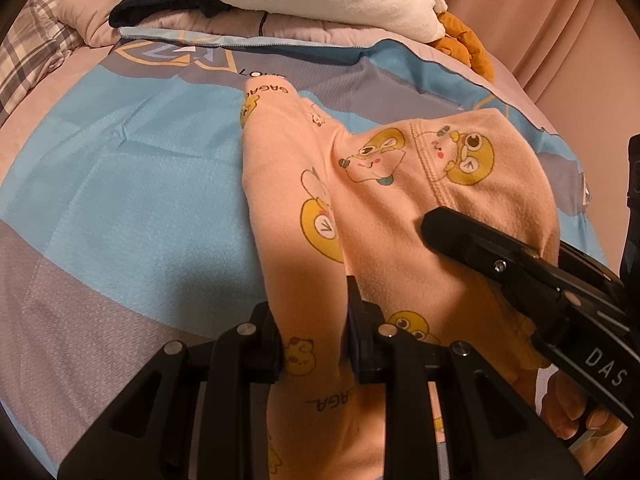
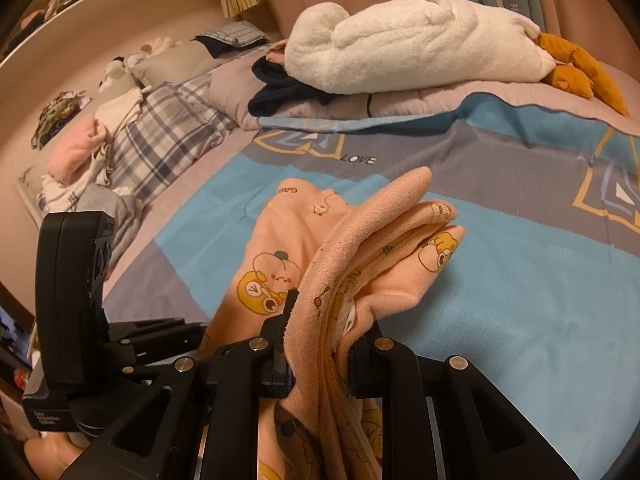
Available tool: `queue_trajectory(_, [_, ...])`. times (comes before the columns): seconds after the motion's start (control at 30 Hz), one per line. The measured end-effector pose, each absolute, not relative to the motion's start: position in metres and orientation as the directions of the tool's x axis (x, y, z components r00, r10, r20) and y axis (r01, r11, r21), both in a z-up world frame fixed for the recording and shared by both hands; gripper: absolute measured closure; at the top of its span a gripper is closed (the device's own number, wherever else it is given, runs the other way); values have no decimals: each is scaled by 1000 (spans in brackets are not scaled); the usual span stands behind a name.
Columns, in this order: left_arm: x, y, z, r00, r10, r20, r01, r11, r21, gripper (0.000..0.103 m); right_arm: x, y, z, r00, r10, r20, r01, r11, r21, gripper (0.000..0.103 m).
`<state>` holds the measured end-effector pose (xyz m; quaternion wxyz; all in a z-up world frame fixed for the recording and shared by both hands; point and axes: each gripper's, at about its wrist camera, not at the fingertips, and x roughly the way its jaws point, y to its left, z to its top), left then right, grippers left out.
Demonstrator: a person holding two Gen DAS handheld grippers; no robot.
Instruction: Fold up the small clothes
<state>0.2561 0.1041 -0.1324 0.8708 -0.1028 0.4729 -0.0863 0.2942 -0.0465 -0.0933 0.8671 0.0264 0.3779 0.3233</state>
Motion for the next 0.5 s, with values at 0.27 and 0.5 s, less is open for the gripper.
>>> queue_trajectory(0.27, [260,103,-136,528,-239,-815,50,967,-250,78,301,-51,-102,502,560,-659,-511,807,297,82])
queue_trajectory(0.5, [264,104,-140,520,-227,-823,44,970,-240,77,309,-56,-110,499,536,-681,-479,826,298,82])
